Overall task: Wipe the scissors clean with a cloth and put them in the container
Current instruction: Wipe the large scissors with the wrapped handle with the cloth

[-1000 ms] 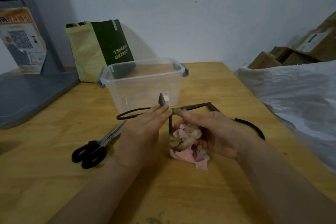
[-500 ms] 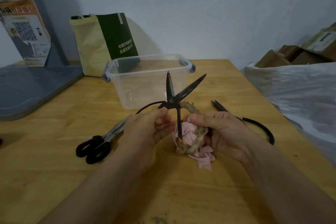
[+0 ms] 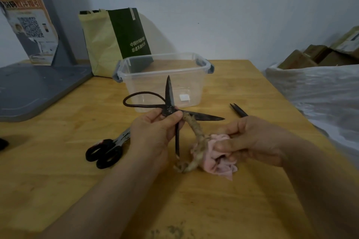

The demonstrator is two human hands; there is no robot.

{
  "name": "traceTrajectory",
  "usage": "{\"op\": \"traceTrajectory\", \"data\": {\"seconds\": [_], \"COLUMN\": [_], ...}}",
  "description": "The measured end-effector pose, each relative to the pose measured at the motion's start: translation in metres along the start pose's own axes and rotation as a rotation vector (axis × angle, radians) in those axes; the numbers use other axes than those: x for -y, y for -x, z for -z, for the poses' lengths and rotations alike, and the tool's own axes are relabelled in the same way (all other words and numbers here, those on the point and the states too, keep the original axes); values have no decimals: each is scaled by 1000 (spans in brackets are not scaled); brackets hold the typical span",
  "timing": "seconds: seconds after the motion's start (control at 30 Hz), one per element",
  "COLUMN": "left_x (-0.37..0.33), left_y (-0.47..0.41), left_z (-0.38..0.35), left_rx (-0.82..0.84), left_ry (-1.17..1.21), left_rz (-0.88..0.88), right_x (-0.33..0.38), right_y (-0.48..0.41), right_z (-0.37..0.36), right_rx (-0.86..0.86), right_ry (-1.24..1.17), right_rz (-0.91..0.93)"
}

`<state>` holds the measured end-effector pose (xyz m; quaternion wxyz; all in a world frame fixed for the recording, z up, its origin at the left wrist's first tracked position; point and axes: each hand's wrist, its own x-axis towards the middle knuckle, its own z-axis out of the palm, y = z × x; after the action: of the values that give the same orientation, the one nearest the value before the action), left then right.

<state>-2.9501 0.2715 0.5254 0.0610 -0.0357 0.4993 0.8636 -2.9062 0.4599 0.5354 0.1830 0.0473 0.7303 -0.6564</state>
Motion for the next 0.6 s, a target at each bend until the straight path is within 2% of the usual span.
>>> {"op": "traceTrajectory", "data": {"seconds": [0.1, 0.17, 0.23, 0.37, 0.5, 0.6], "left_x": [-4, -3, 2, 15, 21, 22], "left_y": [-2, 0, 3, 10, 13, 13], "left_z": [5, 5, 4, -2, -4, -4], "left_rx": [28, 81, 145, 229, 259, 270], "left_ry": [-81, -146, -231, -388, -417, -421], "left_rz": [-24, -10, 7, -26, 1, -13], "right_x": [-3, -5, -3, -2, -7, -9], "right_y": [-1, -4, -6, -10, -19, -20], "right_z": [17, 19, 16, 1, -20, -21], "right_rx": [-394, -660, -767, -785, -545, -551], "right_ry": [17, -39, -42, 299, 351, 439], "right_rz": [40, 209, 390, 596, 548, 563]}}
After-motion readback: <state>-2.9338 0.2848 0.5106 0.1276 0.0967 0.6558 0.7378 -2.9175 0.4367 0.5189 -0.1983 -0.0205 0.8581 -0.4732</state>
